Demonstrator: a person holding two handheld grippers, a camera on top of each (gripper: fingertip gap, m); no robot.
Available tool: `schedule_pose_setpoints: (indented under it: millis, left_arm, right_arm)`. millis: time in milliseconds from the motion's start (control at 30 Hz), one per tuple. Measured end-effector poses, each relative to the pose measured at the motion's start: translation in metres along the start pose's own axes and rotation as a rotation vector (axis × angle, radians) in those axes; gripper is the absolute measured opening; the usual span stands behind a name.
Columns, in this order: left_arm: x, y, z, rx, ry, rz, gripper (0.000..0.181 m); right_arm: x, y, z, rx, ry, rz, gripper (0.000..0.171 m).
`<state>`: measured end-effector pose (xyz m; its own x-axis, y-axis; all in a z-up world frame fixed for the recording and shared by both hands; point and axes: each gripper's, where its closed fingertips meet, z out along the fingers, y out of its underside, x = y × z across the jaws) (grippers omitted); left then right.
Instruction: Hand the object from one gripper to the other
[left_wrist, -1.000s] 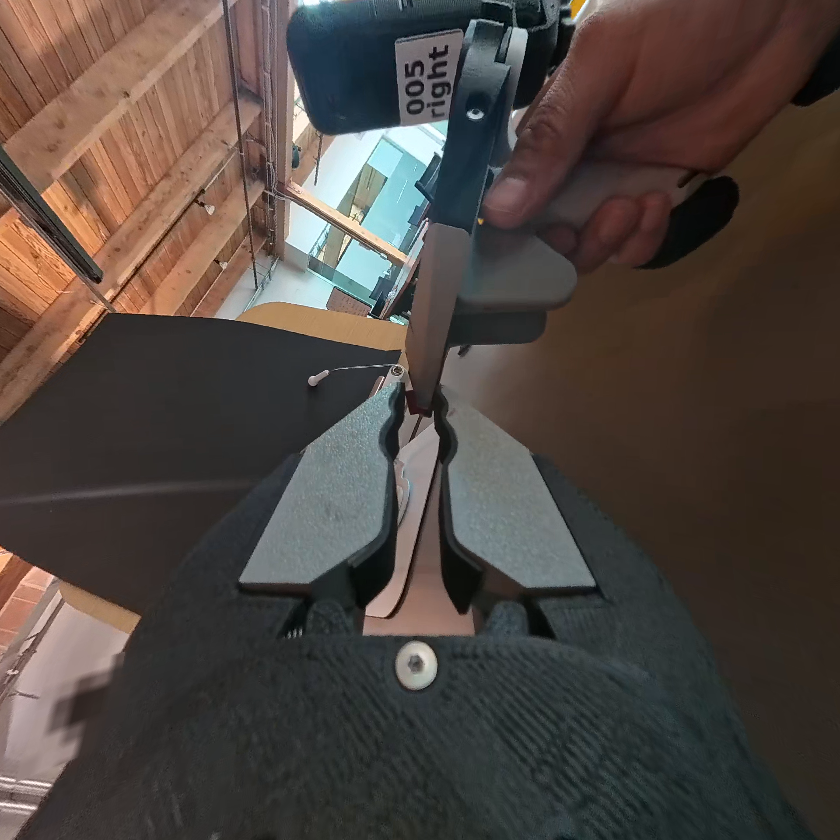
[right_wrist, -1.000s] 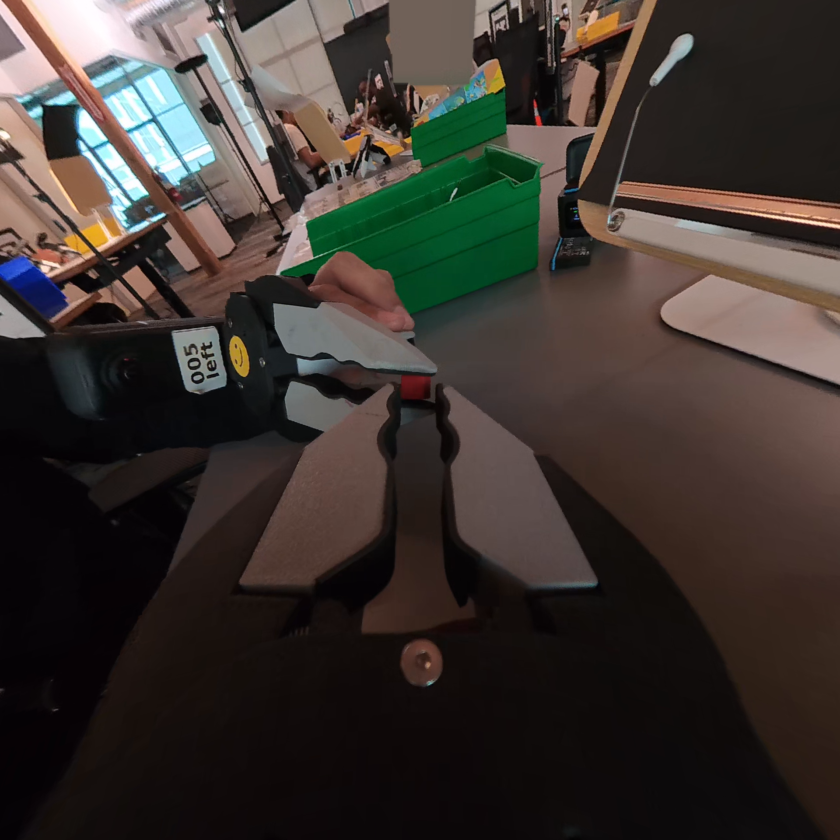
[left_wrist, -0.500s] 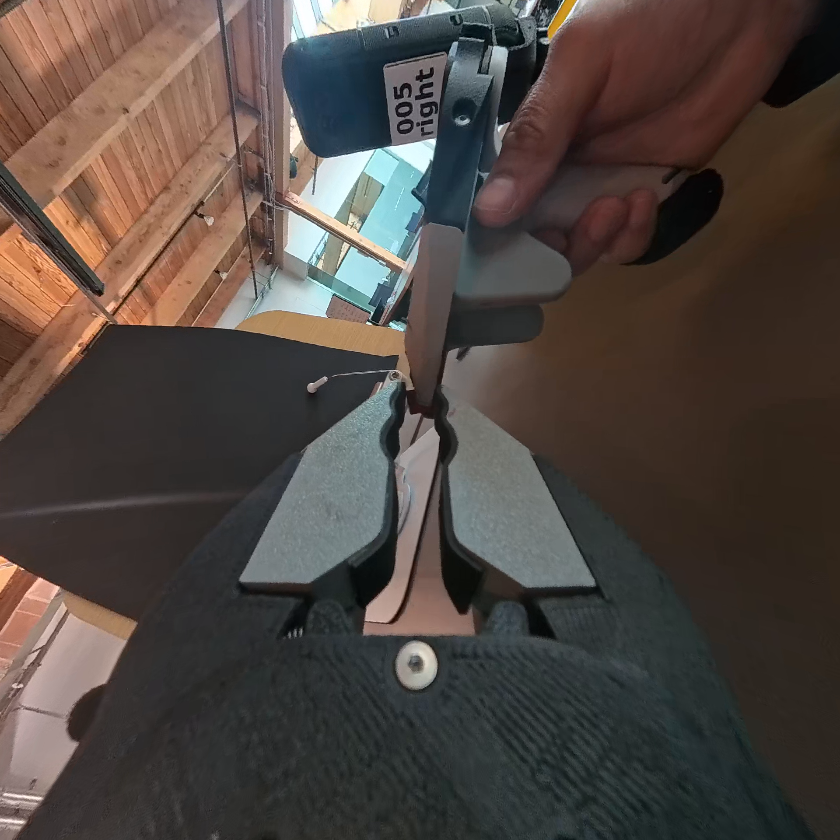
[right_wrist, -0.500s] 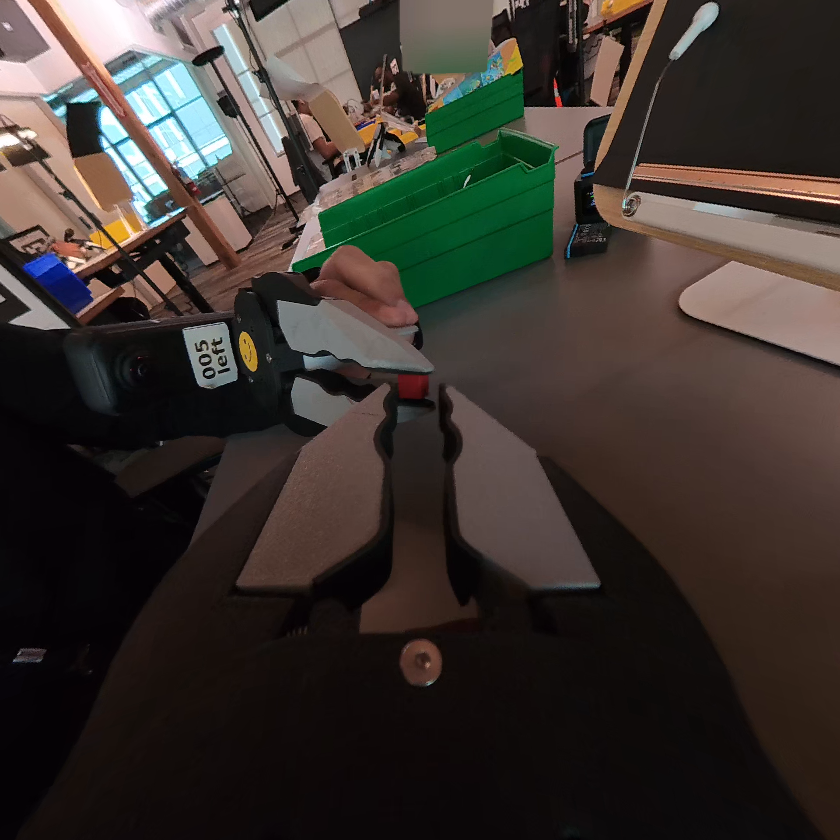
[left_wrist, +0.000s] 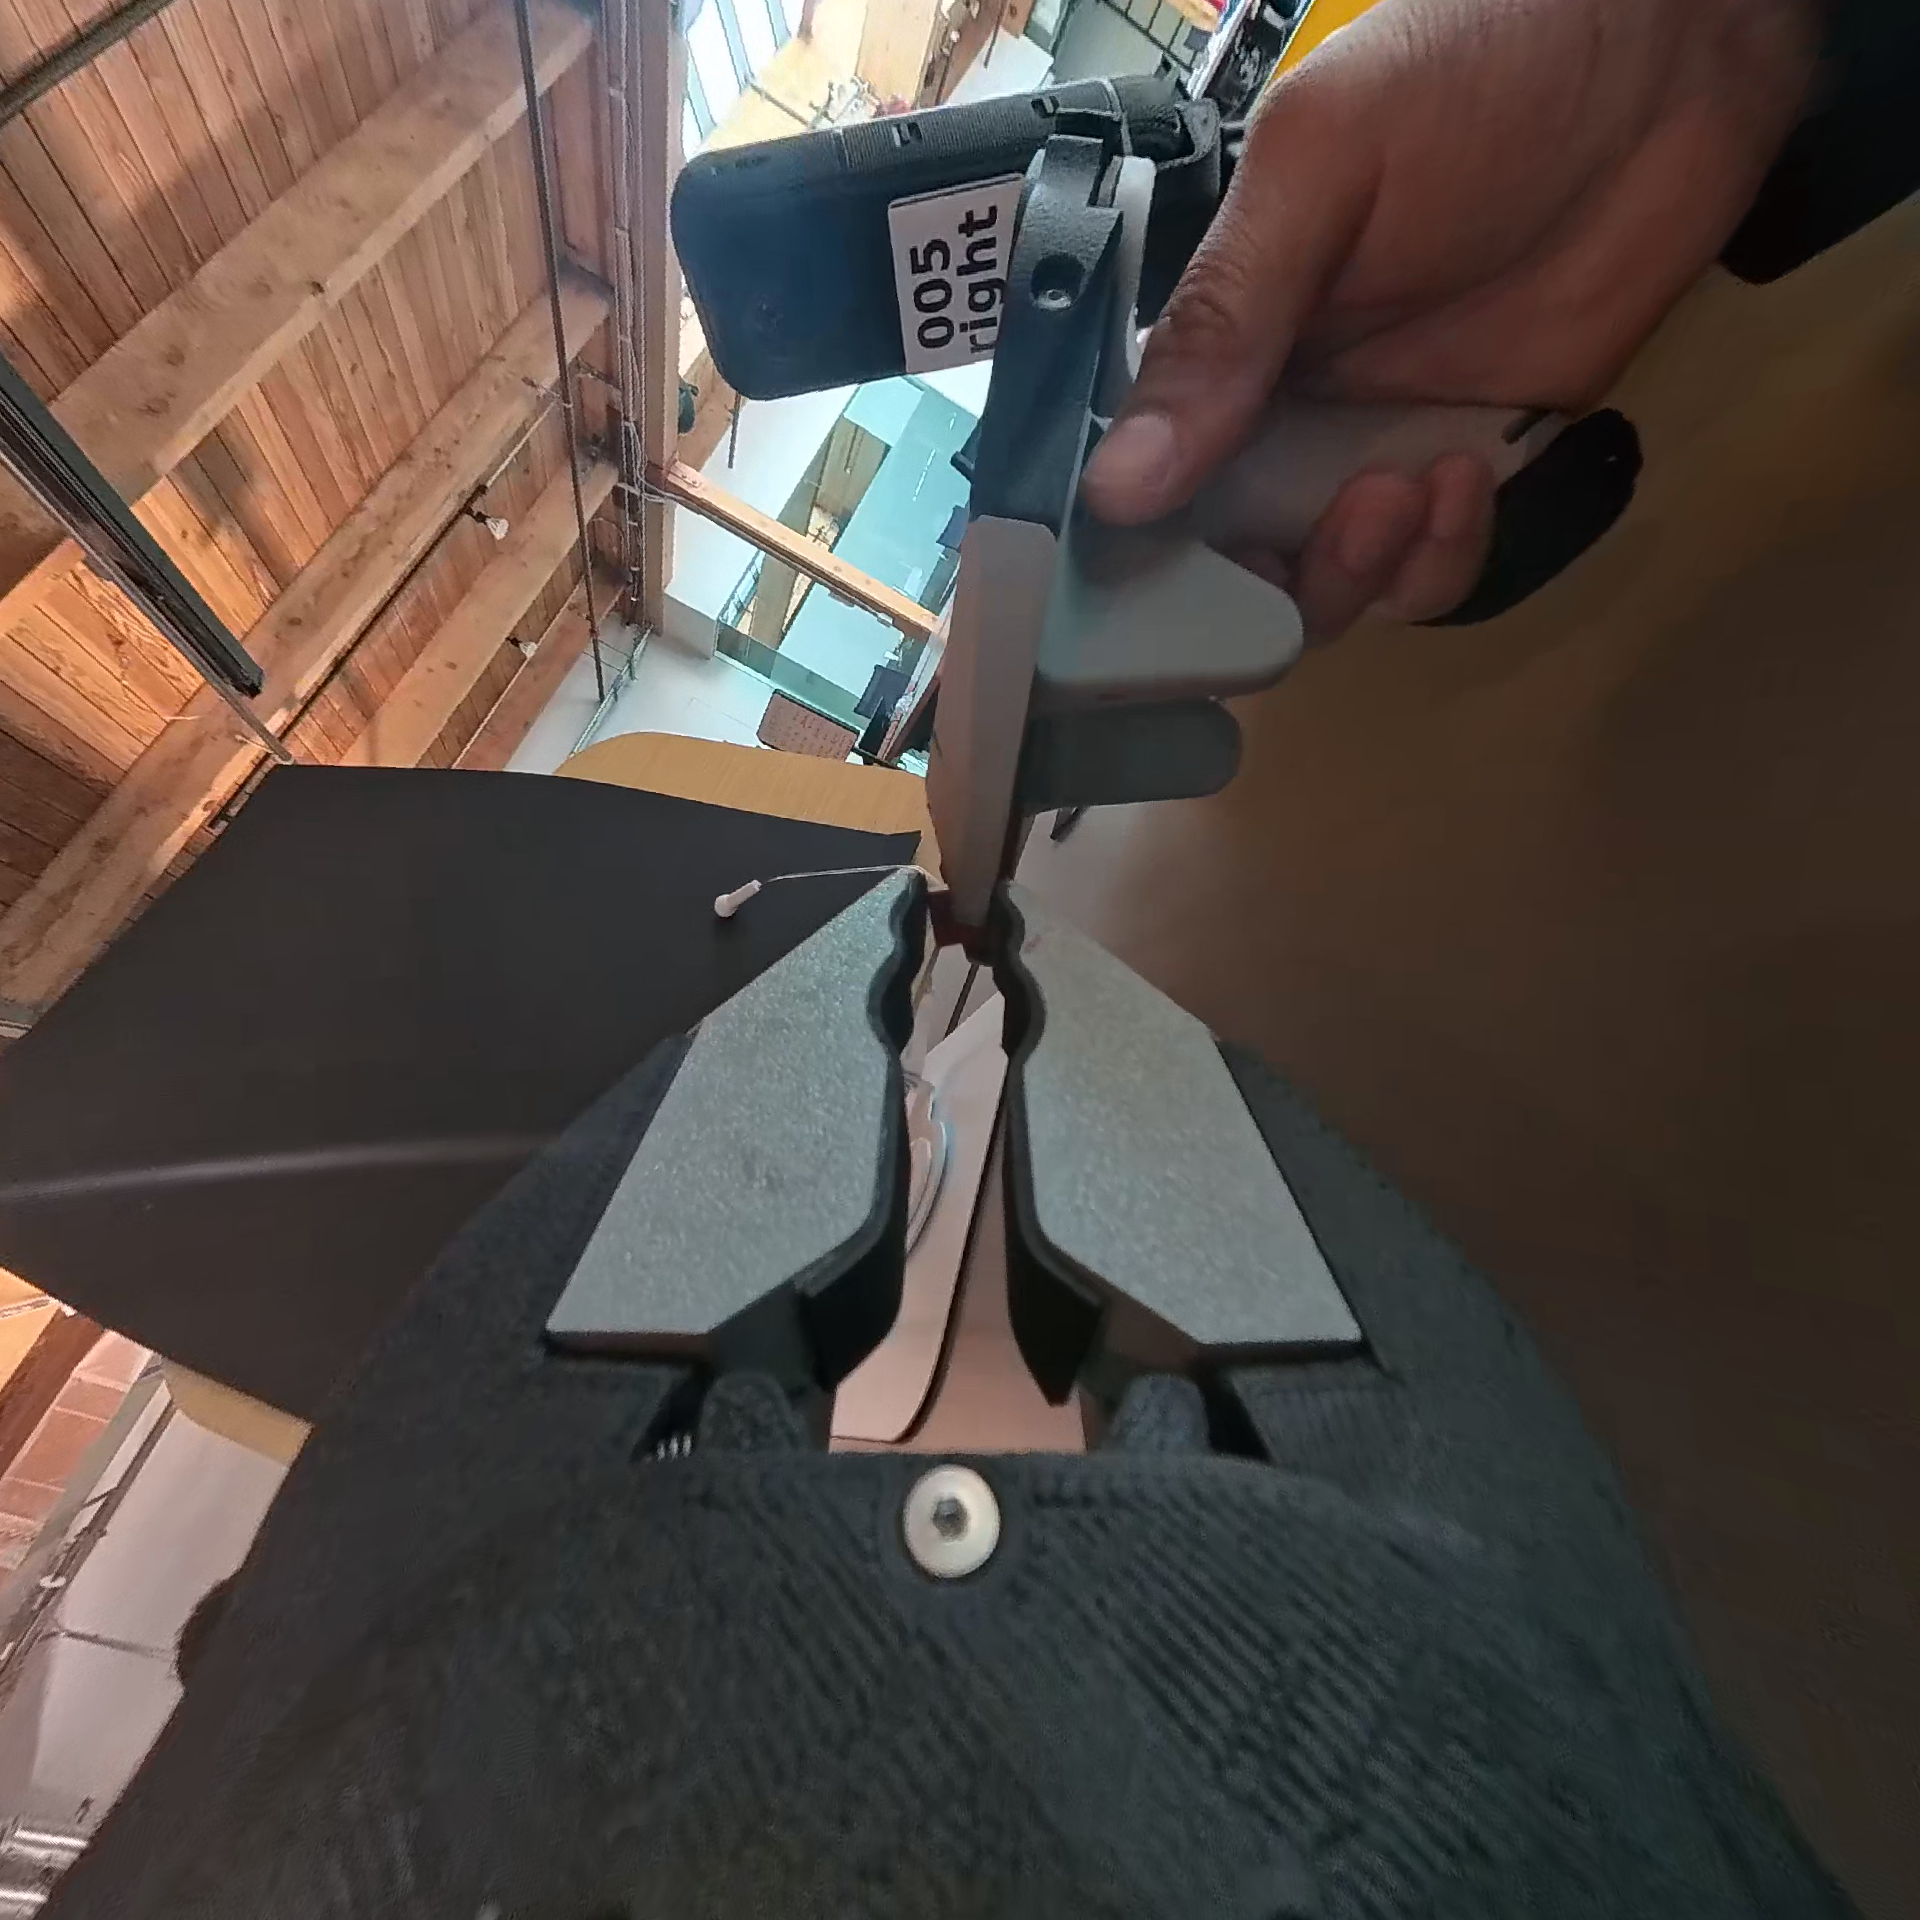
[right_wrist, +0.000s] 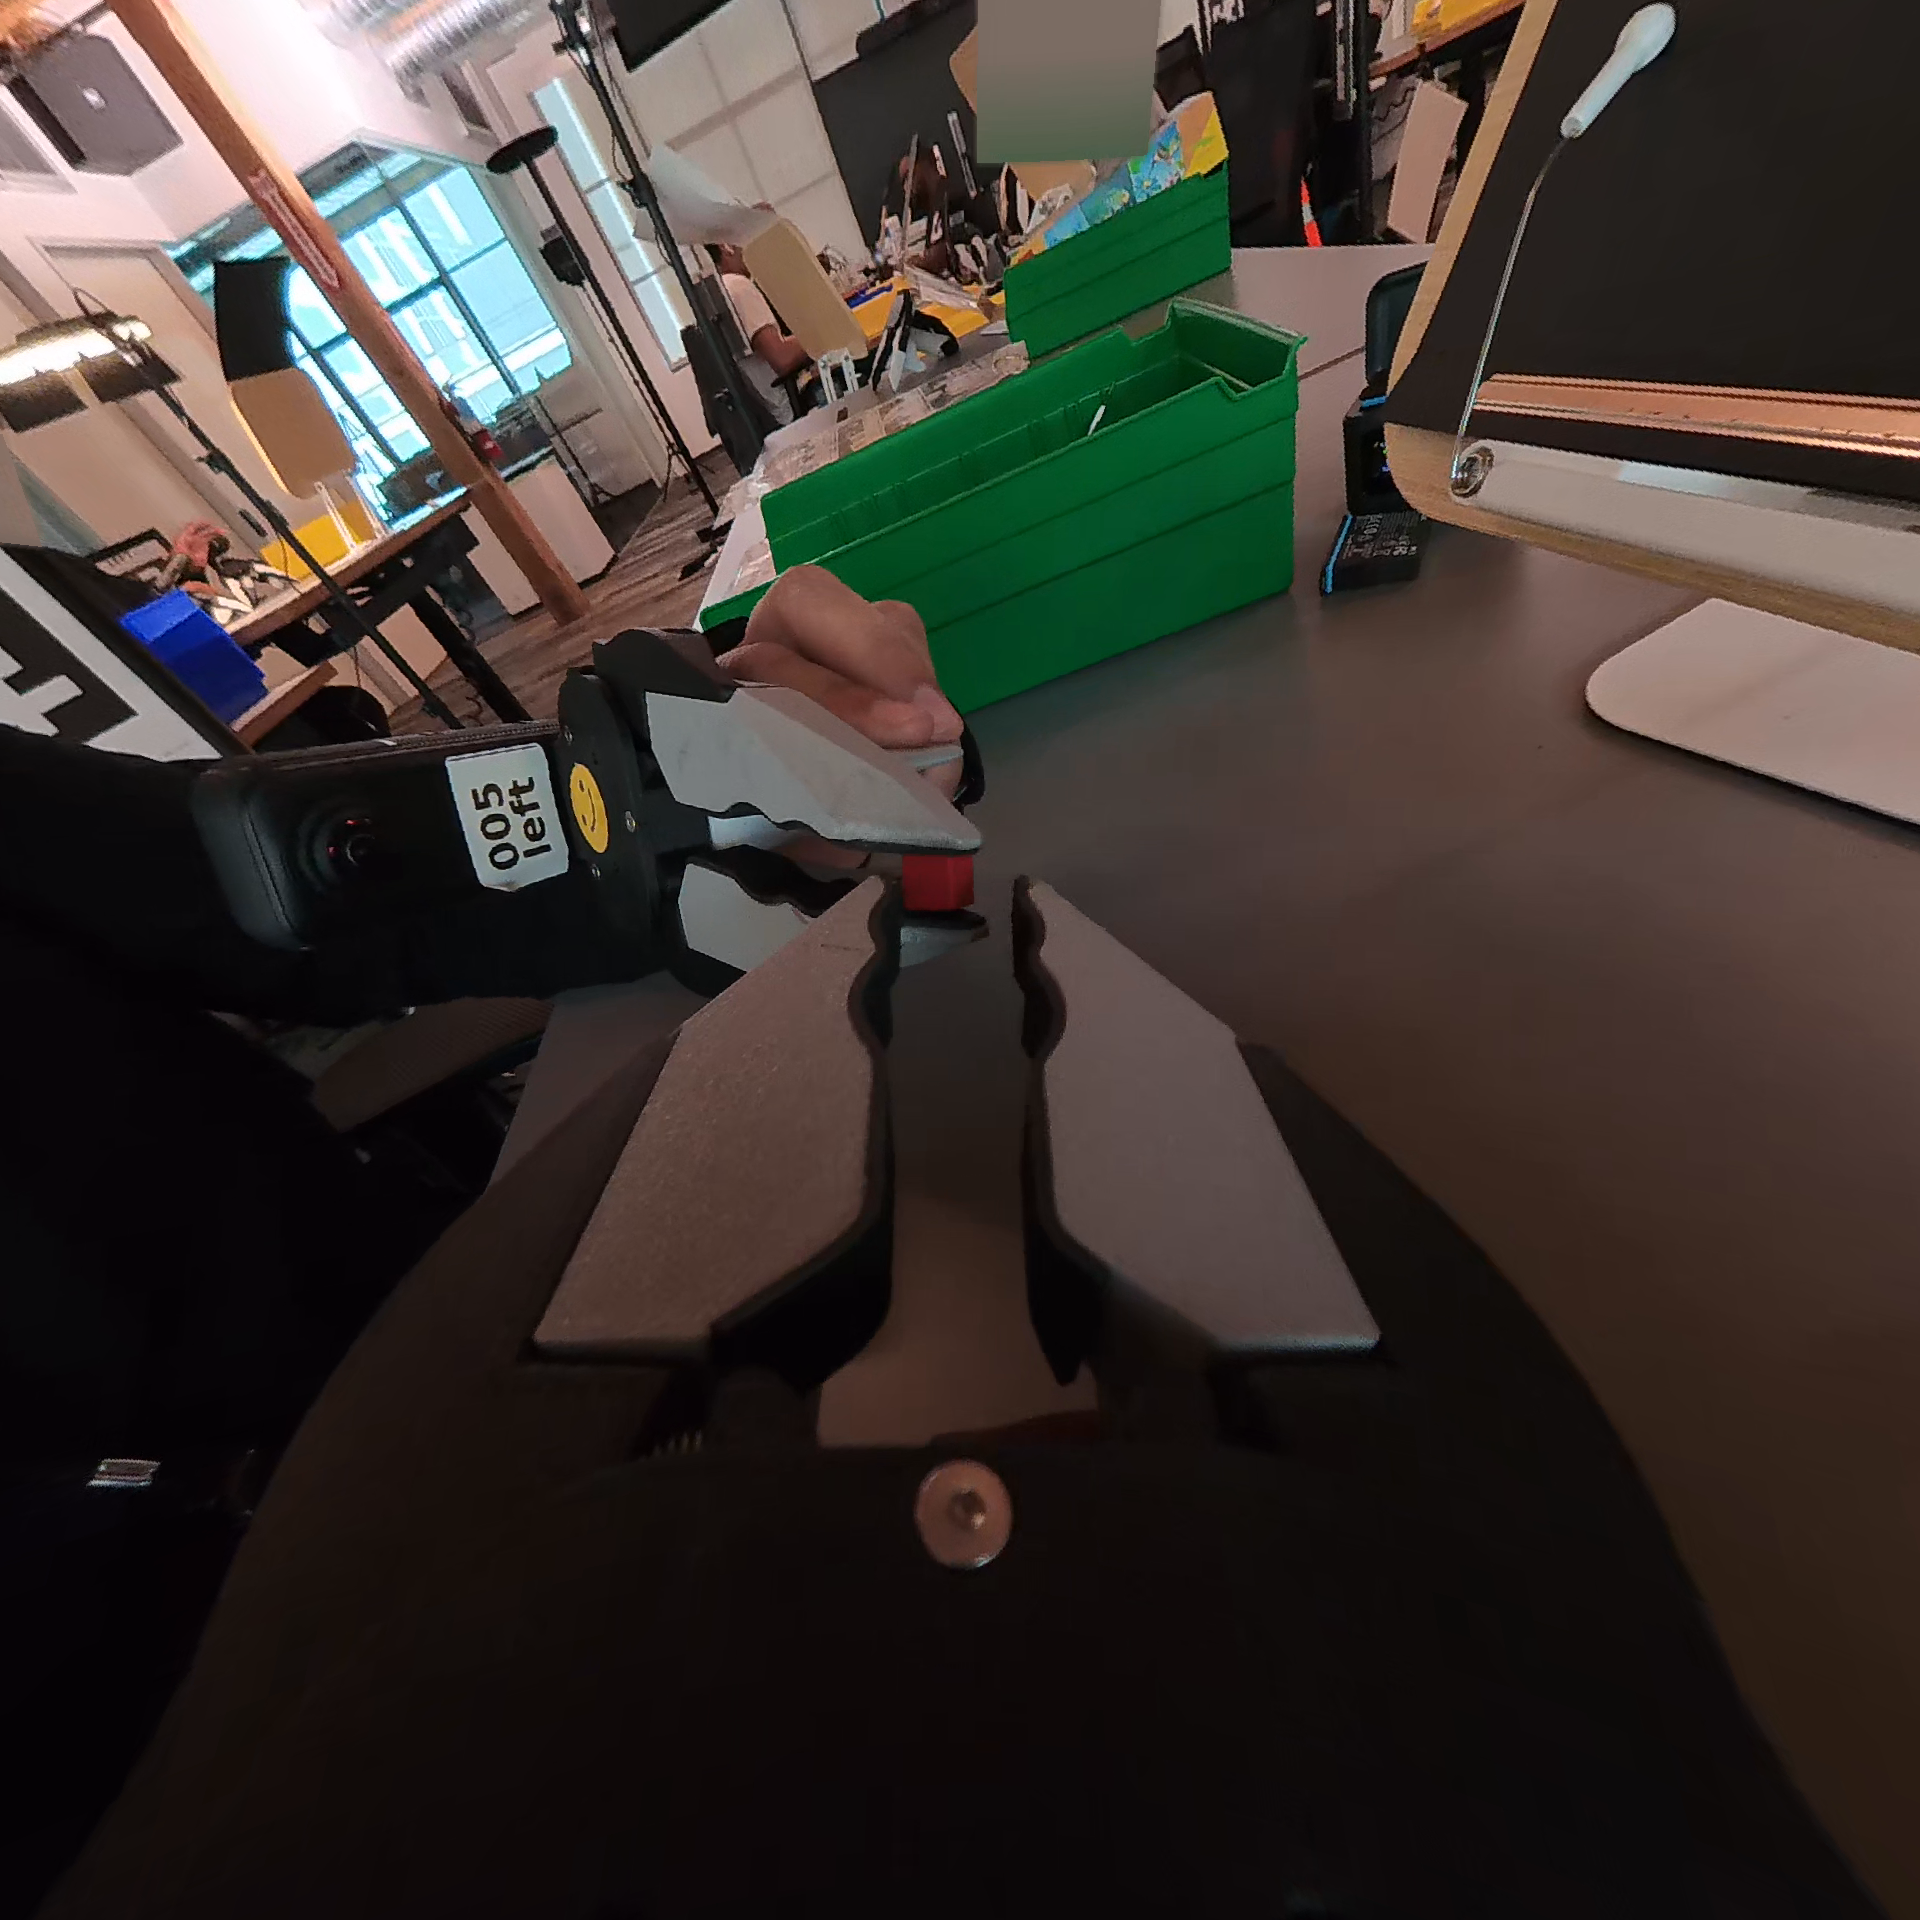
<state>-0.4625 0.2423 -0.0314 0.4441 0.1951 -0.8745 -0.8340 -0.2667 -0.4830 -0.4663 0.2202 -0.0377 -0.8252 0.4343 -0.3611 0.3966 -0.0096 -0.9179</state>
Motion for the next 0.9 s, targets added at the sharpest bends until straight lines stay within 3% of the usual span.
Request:
schedule_pose_setpoints:
  millis: [433,767,900]
  left_arm:
    - [-0.003,0.001,-0.001,0.015,-0.010,-0.033,0.009]
    - [-0.004,-0.003,-0.003,0.025,-0.012,-0.035,0.009]
    - [-0.004,-0.004,-0.003,0.031,-0.009,-0.040,0.009]
  right_arm:
    - [-0.009,-0.001,0.002,0.002,-0.052,0.002,0.026]
    - [-0.010,-0.010,-0.004,0.060,-0.075,0.021,0.022]
    - [-0.010,-0.010,-0.007,0.049,-0.059,-0.012,0.010]
